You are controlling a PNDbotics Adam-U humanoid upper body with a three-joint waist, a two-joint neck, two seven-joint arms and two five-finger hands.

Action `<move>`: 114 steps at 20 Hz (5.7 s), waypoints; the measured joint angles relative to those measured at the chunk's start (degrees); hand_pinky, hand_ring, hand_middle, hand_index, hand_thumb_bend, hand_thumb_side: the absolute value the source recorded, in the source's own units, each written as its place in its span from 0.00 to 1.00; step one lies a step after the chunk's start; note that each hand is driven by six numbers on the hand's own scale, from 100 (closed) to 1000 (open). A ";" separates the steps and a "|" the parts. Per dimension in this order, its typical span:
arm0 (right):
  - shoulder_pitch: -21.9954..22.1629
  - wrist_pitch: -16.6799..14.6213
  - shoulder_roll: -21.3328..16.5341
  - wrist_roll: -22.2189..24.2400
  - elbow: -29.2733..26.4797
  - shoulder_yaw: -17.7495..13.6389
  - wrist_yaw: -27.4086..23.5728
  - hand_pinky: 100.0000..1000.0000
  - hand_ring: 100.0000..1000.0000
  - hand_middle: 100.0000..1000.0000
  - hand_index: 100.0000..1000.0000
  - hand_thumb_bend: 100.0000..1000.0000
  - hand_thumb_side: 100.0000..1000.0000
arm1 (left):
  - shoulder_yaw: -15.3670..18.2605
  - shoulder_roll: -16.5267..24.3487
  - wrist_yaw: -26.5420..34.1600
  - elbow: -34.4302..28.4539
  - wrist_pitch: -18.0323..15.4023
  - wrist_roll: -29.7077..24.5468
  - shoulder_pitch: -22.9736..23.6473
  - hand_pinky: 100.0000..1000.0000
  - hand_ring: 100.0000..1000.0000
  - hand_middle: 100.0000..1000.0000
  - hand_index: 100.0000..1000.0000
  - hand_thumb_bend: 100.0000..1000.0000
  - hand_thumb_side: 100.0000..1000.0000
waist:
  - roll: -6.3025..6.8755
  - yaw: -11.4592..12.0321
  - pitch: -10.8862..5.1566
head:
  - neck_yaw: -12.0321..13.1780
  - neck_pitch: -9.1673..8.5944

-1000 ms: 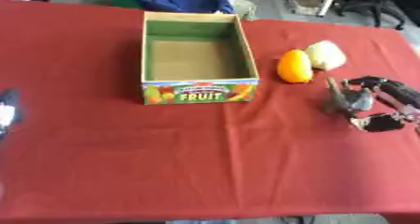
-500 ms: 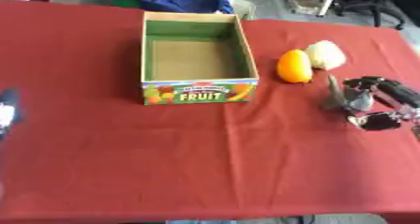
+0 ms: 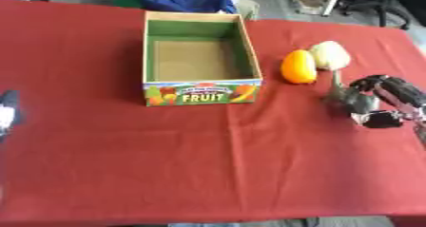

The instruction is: Pick up objects on the table and place them in the box.

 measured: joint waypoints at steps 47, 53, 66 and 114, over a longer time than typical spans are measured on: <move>-2.36 2.91 1.71 4.35 -2.36 1.56 11.58 0.76 0.80 0.81 0.91 0.30 0.48 | -0.01 -0.01 0.00 0.01 -0.12 -0.13 0.01 0.55 0.51 0.43 0.56 0.47 0.39 | -0.12 0.30 0.12 | -0.03 0.00; -3.04 4.87 2.55 2.46 -0.62 1.67 13.61 0.69 0.71 0.71 0.84 0.24 0.48 | -0.01 -0.01 0.00 0.02 -0.12 -0.14 0.02 0.55 0.51 0.43 0.56 0.47 0.39 | -0.05 0.30 0.14 | -0.17 0.00; -2.90 8.04 2.99 0.48 -0.21 1.85 14.51 0.54 0.57 0.55 0.74 0.14 0.45 | -0.01 -0.02 0.00 0.02 -0.12 -0.14 0.02 0.55 0.51 0.43 0.56 0.47 0.39 | -0.06 0.27 0.14 | -0.45 0.00; -25.59 3.72 11.18 -5.21 -5.93 7.49 2.12 0.36 0.34 0.23 0.38 0.00 0.10 | -0.37 -0.20 0.14 0.02 0.10 -0.42 -0.42 0.54 0.50 0.43 0.56 0.48 0.39 | 1.01 1.78 0.43 | -1.09 -0.69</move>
